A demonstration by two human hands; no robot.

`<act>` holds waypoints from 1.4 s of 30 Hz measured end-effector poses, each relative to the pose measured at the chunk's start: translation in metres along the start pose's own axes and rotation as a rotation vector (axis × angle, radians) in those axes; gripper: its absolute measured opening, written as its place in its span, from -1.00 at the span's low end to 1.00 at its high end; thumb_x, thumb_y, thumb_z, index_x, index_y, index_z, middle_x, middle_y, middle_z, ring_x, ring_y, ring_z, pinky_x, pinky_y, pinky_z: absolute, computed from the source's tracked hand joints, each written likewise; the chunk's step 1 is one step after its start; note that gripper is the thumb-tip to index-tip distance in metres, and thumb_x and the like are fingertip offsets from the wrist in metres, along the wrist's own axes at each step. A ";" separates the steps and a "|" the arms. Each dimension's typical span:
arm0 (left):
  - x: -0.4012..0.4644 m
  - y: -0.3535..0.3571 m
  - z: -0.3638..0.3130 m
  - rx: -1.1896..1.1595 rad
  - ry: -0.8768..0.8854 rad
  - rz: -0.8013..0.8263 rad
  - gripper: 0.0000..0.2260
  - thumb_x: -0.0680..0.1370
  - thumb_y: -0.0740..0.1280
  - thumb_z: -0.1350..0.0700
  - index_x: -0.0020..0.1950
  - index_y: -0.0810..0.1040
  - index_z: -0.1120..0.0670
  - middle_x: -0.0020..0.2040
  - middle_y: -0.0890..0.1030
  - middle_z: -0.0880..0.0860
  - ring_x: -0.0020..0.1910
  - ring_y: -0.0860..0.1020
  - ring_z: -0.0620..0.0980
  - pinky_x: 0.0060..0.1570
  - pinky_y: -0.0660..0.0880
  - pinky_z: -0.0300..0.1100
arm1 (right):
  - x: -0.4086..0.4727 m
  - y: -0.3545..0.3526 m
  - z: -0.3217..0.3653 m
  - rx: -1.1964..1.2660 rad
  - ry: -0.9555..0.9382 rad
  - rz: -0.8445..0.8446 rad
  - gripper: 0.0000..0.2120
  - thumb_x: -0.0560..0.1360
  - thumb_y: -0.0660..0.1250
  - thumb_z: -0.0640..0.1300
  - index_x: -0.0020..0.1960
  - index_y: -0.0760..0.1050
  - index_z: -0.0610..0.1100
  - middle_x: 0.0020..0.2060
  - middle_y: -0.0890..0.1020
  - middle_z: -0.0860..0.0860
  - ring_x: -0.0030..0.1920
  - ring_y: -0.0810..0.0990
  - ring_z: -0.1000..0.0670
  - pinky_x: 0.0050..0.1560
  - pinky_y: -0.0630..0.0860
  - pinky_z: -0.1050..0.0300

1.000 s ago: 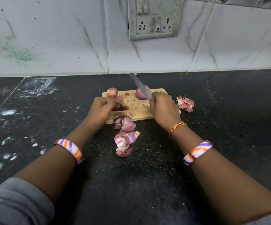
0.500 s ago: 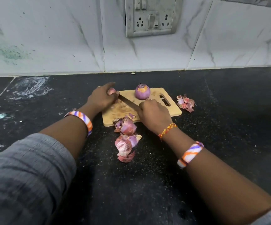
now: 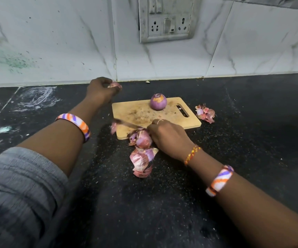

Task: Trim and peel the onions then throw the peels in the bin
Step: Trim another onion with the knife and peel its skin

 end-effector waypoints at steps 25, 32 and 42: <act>-0.041 0.020 0.003 -0.428 -0.148 0.172 -0.94 0.51 0.34 0.16 -0.14 0.48 0.10 -0.13 0.55 0.09 -0.18 0.58 0.02 -0.29 0.61 -0.26 | -0.063 -0.020 -0.038 0.035 0.390 -0.115 -0.75 0.58 0.10 -0.15 0.11 0.52 -0.17 -0.03 0.56 -0.08 -0.03 0.55 -0.10 -0.07 0.54 -0.08; -0.045 0.008 0.000 -0.400 -0.108 0.110 -0.88 0.47 0.38 0.23 -0.19 0.47 0.06 0.01 0.55 0.12 0.00 0.55 0.07 -0.33 0.59 -0.30 | -0.075 -0.011 0.010 -0.015 0.325 -0.076 -0.79 0.58 0.10 -0.20 0.07 0.49 -0.19 -0.02 0.55 -0.08 -0.02 0.58 -0.14 -0.19 0.46 0.05; -0.052 -0.001 -0.012 -0.375 -0.078 0.132 -0.88 0.47 0.38 0.22 -0.18 0.46 0.07 -0.13 0.56 0.08 -0.12 0.57 0.01 -0.28 0.60 -0.27 | -0.064 -0.006 0.099 0.070 0.108 0.041 -0.80 0.53 0.18 -0.24 0.10 0.50 -0.20 0.03 0.56 -0.13 0.04 0.55 -0.19 -0.20 0.29 0.04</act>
Point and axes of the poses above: each hand's wrist, its own x-axis towards the middle knuckle, its own y-axis out of the palm, z = x × y, the point moved 5 cm from there along x, towards the middle knuckle
